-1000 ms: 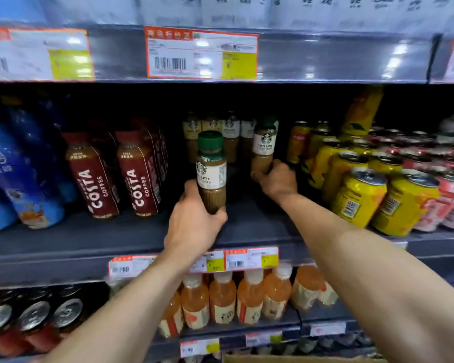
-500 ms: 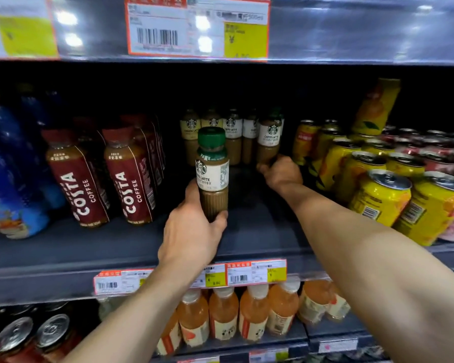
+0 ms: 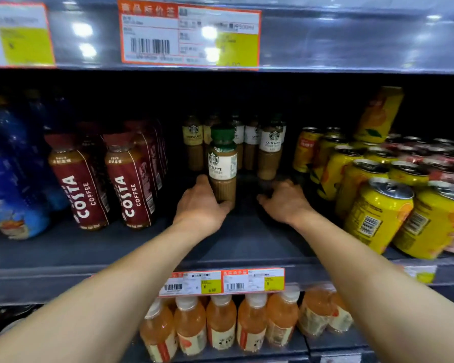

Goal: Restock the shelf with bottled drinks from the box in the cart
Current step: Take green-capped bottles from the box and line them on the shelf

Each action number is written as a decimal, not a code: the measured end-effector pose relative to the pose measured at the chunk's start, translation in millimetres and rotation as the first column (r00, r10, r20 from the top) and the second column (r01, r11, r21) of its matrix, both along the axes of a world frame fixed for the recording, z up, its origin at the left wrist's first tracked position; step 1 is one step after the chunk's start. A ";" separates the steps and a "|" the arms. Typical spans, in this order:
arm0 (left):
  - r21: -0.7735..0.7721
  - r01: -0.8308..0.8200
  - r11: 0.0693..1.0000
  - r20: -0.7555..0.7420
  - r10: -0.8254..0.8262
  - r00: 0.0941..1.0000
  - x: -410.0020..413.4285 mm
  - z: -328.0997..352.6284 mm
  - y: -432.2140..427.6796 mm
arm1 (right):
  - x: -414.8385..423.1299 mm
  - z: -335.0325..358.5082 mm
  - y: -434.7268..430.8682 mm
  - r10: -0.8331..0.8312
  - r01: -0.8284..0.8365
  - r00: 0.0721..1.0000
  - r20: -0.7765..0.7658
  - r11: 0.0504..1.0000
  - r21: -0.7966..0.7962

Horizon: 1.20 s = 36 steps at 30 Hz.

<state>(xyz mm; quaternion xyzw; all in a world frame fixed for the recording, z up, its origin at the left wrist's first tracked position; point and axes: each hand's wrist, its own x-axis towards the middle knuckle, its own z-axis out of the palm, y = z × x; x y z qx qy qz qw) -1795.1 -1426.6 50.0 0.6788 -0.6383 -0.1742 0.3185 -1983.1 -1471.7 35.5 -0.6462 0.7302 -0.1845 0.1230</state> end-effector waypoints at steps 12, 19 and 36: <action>-0.110 -0.120 0.987 0.056 0.126 0.990 -50.9 -12.8 -89.3 | 5.9 -11.5 3.9 0.011 -0.022 0.990 -0.138 0.997 -0.079; -0.113 -0.160 0.981 0.096 0.171 0.981 -59.6 -15.4 -107.2 | 6.4 -11.5 3.7 0.010 -0.022 0.989 -0.145 0.997 -0.080; -0.146 -0.134 0.980 0.097 0.149 0.984 -58.5 -17.4 -108.1 | 6.4 -11.4 4.7 0.022 -0.034 0.988 -0.150 0.997 -0.075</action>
